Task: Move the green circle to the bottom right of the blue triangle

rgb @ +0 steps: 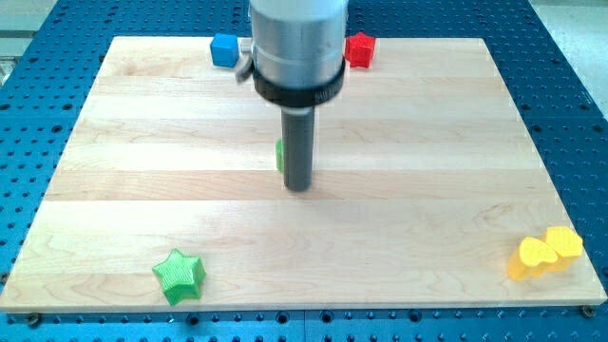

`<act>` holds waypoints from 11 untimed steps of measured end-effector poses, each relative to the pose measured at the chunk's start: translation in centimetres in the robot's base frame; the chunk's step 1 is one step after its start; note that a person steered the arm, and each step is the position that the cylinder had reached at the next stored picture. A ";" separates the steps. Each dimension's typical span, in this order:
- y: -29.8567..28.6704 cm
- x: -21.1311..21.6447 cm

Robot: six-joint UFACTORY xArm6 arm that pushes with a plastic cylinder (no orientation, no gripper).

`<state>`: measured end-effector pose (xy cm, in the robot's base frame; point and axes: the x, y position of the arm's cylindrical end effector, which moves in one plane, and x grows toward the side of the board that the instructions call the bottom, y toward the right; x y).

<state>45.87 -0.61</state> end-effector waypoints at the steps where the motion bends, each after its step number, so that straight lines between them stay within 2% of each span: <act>1: 0.1 -1.5; 2: -0.5 -4.7; 3: -0.6 -3.8; 4: -3.4 -1.6; 6: -3.7 -10.1; 7: -4.4 -8.6; 8: -5.3 -10.3; 10: -2.7 -12.0; 11: -1.4 -4.2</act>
